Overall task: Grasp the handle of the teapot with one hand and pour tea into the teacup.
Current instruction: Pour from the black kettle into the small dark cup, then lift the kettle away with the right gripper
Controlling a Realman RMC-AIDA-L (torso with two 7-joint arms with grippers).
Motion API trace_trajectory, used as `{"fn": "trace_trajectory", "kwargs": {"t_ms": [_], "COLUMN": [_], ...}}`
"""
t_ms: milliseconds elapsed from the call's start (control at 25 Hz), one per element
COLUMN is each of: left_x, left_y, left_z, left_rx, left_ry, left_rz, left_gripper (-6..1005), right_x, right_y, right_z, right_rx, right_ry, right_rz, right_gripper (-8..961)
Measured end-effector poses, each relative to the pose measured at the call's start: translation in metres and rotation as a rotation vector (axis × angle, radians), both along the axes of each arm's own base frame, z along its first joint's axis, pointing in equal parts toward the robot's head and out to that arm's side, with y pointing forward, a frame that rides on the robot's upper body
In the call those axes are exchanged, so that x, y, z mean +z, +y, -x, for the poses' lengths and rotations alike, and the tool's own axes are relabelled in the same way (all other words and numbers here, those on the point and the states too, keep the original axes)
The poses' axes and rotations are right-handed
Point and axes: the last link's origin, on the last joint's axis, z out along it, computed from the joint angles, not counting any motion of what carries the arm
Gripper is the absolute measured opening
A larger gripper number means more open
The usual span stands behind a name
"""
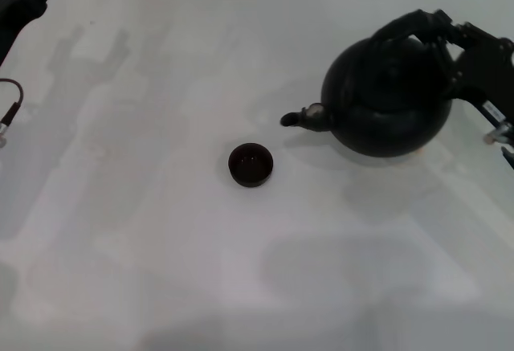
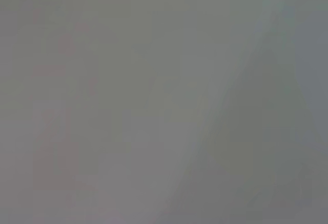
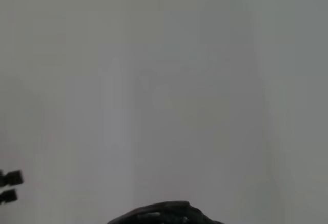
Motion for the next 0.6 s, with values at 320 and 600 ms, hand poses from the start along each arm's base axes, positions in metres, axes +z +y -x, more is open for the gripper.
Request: {"fn": "trace_trajectory", "kwargs": {"t_ms": [320, 600], "left_x": [0.0, 0.0], "left_y": [0.0, 0.001], "left_z": [0.0, -0.001], "left_rx": [0.0, -0.001], "left_ry": [-0.001, -0.004], "left_rz": [-0.001, -0.001], "left_gripper": [866, 866], "right_x": [-0.008, -0.015], "right_y": [0.006, 0.01], "right_z": [0.018, 0.023], "right_rx": [0.131, 0.166], "right_ry": [-0.168, -0.272], "right_rz": [-0.081, -0.12], "right_gripper": [187, 173]}}
